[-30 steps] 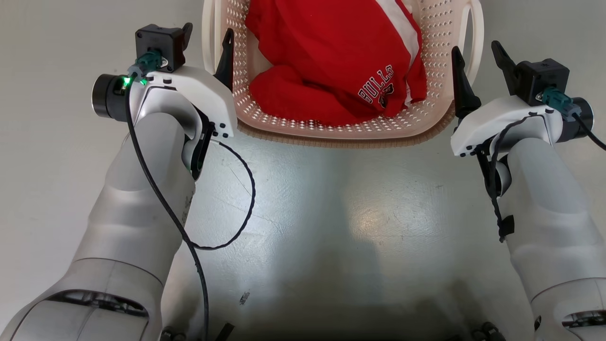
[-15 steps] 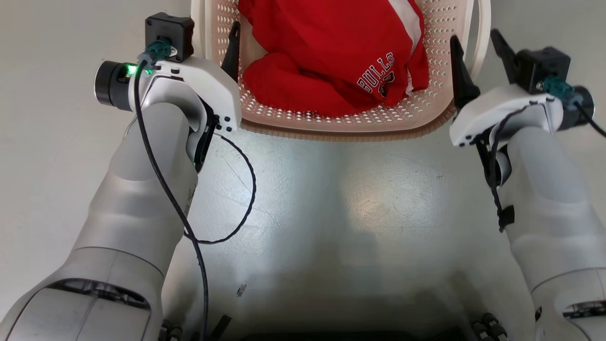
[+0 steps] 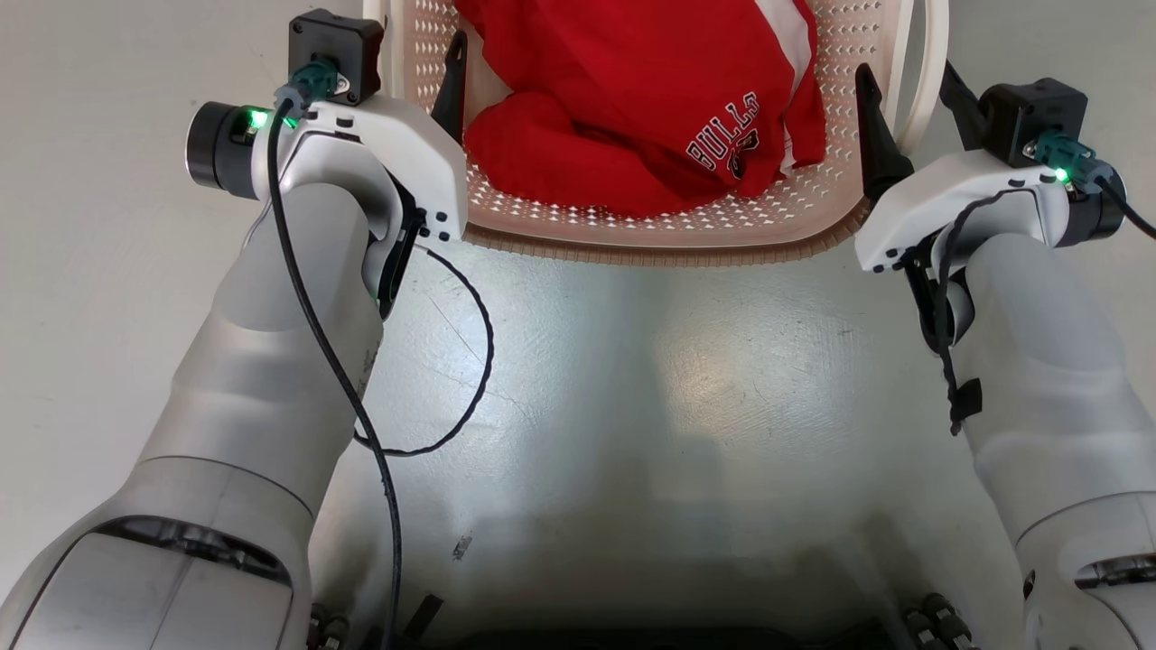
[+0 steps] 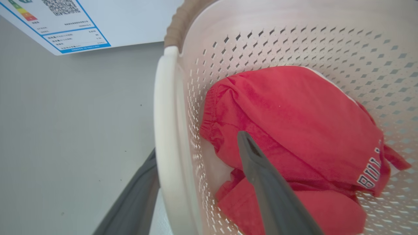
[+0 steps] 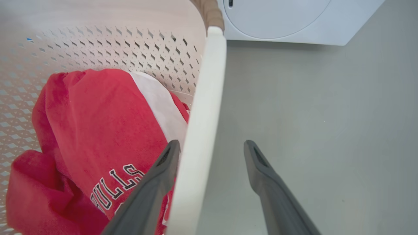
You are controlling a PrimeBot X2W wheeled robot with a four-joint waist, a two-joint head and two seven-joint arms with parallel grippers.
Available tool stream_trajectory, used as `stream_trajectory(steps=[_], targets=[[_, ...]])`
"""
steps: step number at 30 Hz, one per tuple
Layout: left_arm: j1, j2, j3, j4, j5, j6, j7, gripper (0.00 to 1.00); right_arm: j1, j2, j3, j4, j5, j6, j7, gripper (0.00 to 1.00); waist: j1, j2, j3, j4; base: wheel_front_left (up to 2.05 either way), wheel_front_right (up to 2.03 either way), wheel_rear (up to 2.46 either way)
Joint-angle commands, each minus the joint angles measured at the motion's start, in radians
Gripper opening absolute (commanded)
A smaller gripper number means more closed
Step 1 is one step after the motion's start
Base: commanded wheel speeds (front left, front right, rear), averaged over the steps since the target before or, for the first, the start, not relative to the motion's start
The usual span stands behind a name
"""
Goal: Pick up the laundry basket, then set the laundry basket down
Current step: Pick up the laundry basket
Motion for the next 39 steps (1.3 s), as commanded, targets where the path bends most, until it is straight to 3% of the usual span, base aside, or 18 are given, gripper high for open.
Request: stream_trajectory(steps=[1, 19, 21, 23, 39], targets=[[0.007, 0.024, 0.0, -0.006, -0.012, 0.011, -0.005, 1.0, 0.016, 0.017, 0.02, -0.003, 0.008, 0.006, -0.012, 1.0, 0.0, 0.0, -0.001, 0.002, 0.0, 0.0, 0.0], [-0.004, 0.024, -0.039, 0.011, -0.047, 0.028, -0.005, 1.0, -0.006, 0.017, 0.043, 0.029, 0.035, 0.006, -0.012, 1.0, 0.0, 0.0, -0.005, 0.006, 0.0, 0.0, 0.0], [-0.005, 0.024, -0.043, 0.007, -0.047, 0.027, -0.005, 1.0, -0.007, 0.017, 0.045, 0.031, 0.039, 0.006, -0.012, 0.58, 0.0, 0.0, -0.004, 0.006, 0.0, 0.0, 0.0], [-0.003, 0.024, -0.048, 0.016, -0.056, 0.013, -0.005, 0.0, -0.008, 0.017, 0.051, 0.037, 0.052, 0.006, -0.012, 0.0, 0.0, 0.0, -0.004, 0.005, 0.0, 0.0, 0.0], [0.021, 0.024, -0.096, 0.015, -0.112, 0.044, -0.005, 0.0, -0.005, 0.017, 0.135, 0.094, 0.143, 0.006, -0.012, 0.0, 0.0, 0.0, -0.055, 0.005, 0.0, 0.0, 0.0]])
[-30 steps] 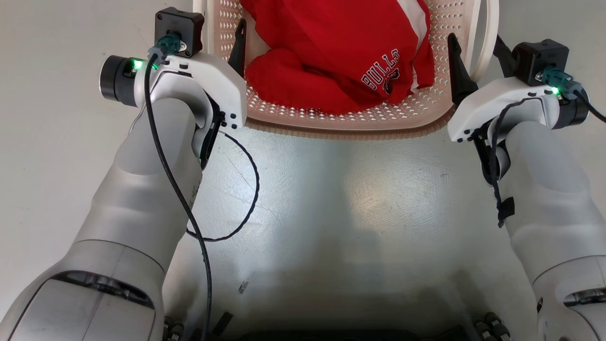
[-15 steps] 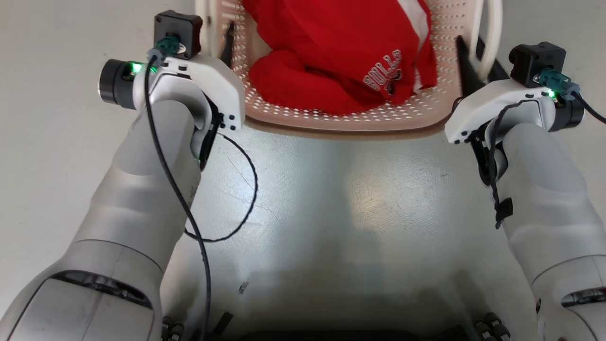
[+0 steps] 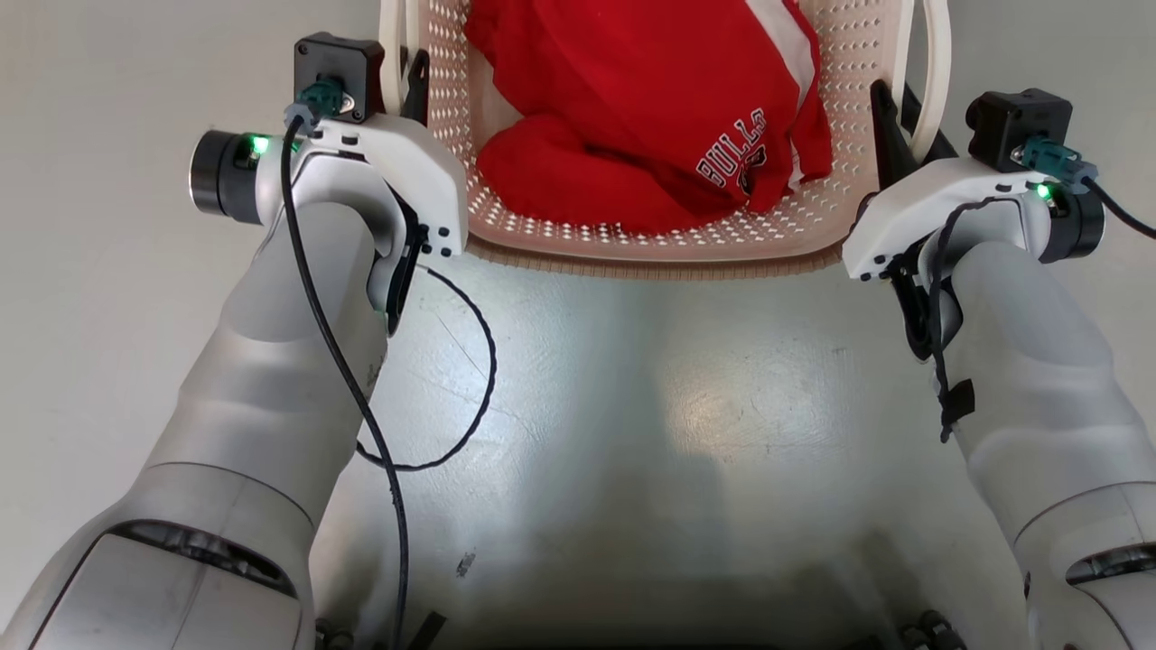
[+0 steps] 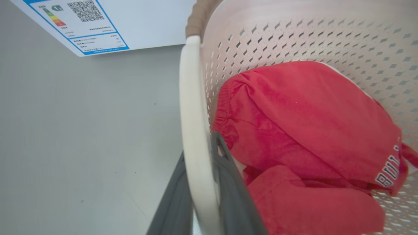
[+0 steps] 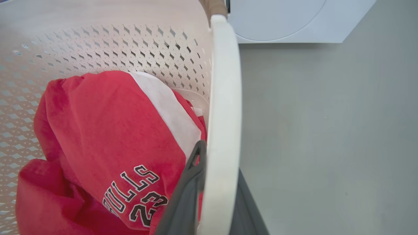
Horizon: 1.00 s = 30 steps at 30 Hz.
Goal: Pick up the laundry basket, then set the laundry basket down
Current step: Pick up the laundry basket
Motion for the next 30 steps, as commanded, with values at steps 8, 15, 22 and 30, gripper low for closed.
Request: stream_trajectory(steps=[8, 15, 22, 30], targets=[[0.063, 0.023, -0.049, 0.04, -0.08, -0.009, 0.008, 0.0, 0.05, 0.022, 0.09, 0.056, 0.045, 0.008, -0.006, 0.0, 0.0, 0.0, -0.105, 0.006, 0.0, 0.0, 0.0], [0.123, 0.023, -0.089, 0.071, -0.131, -0.008, 0.039, 0.0, 0.074, 0.022, 0.169, 0.123, 0.111, 0.008, -0.002, 0.0, 0.0, 0.0, -0.214, 0.003, 0.0, 0.0, 0.0], [0.213, 0.023, -0.13, 0.09, -0.188, -0.005, 0.095, 0.0, 0.135, 0.022, 0.265, 0.152, 0.205, 0.008, 0.055, 0.0, 0.0, 0.0, -0.364, -0.003, 0.0, 0.0, 0.0], [0.325, 0.023, -0.192, 0.087, -0.253, 0.007, 0.143, 0.0, 0.241, 0.022, 0.36, 0.164, 0.309, 0.008, 0.144, 0.0, 0.0, 0.0, -0.55, -0.01, 0.0, 0.0, 0.0]])
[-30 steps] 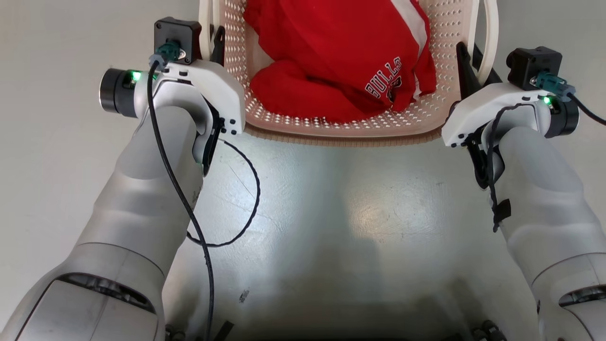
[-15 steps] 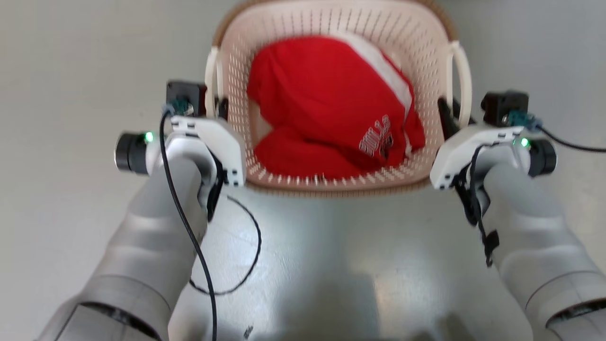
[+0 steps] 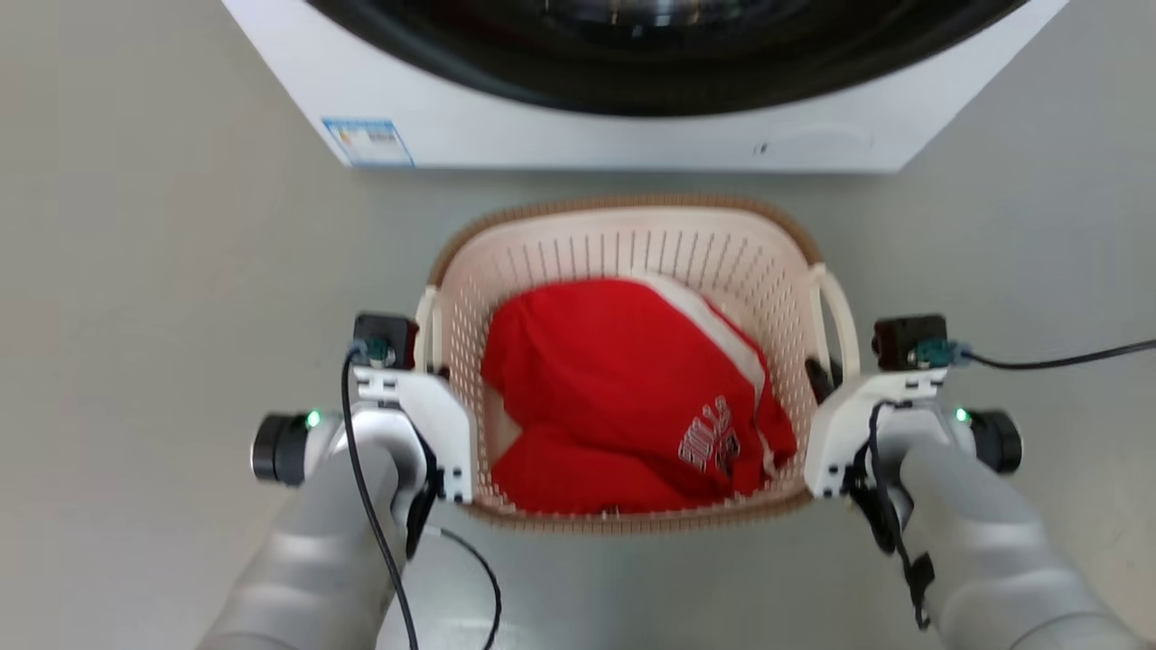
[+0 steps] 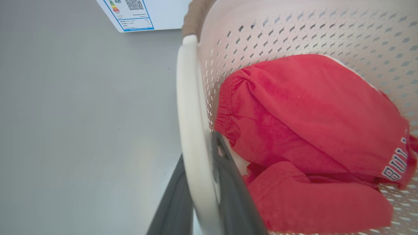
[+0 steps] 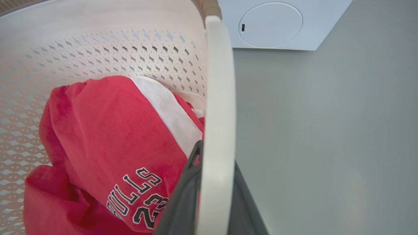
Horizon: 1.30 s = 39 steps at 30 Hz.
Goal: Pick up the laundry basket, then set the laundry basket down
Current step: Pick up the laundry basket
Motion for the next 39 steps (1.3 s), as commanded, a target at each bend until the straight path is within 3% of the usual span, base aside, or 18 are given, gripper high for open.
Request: stream_trajectory(steps=[1, 25, 39], targets=[[0.018, 0.032, 0.006, -0.009, -0.007, 0.009, 0.004, 0.0, 0.033, 0.008, 0.025, -0.007, 0.008, 0.008, 0.003, 0.0, 0.0, 0.0, -0.075, -0.007, 0.0, 0.0, 0.0], [0.25, 0.032, -0.133, -0.026, -0.142, 0.026, 0.114, 0.0, 0.233, 0.008, 0.216, -0.004, 0.215, 0.008, 0.155, 0.0, 0.0, 0.0, -0.424, -0.076, 0.0, 0.0, 0.0], [0.28, 0.032, -0.176, -0.027, -0.199, 0.033, 0.13, 0.0, 0.248, 0.008, 0.284, -0.003, 0.28, 0.008, 0.16, 0.0, 0.0, 0.0, -0.502, -0.106, 0.0, 0.0, 0.0]])
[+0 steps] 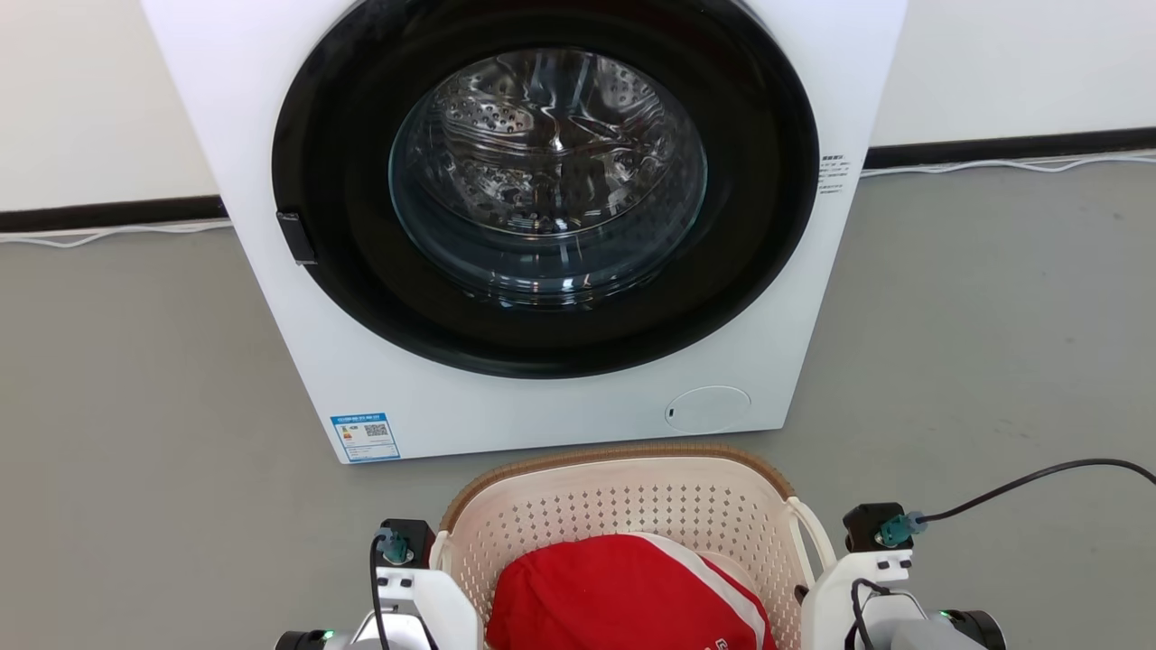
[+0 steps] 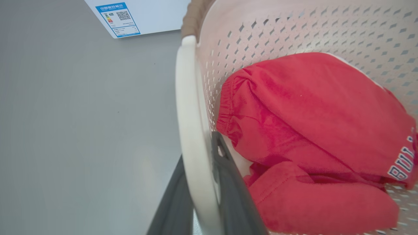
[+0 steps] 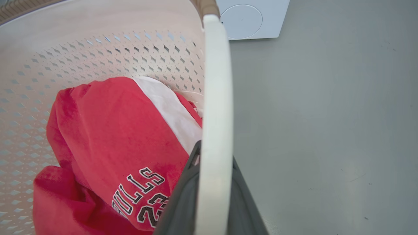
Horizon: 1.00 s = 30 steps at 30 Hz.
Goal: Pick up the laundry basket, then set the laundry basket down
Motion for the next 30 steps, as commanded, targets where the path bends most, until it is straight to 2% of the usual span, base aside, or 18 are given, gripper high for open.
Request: stream_trajectory(steps=[1, 21, 30], targets=[[-0.017, 0.024, 0.011, -0.014, -0.004, 0.006, -0.01, 0.0, -0.008, 0.002, 0.022, -0.018, 0.01, 0.008, -0.013, 0.0, 0.0, -0.0001, -0.004, -0.003, 0.0, 0.0, 0.0], [-0.023, 0.024, -0.051, -0.012, -0.061, 0.012, -0.02, 0.0, -0.011, 0.002, 0.071, -0.011, 0.059, 0.008, -0.027, 0.0, 0.0, -0.0001, -0.007, -0.003, 0.0, 0.0, 0.0], [-0.028, 0.024, -0.073, -0.007, -0.084, 0.014, -0.026, 0.0, -0.007, 0.002, 0.062, -0.011, 0.049, 0.008, -0.021, 0.0, 0.0, -0.0001, -0.005, -0.001, 0.0, 0.0, 0.0]])
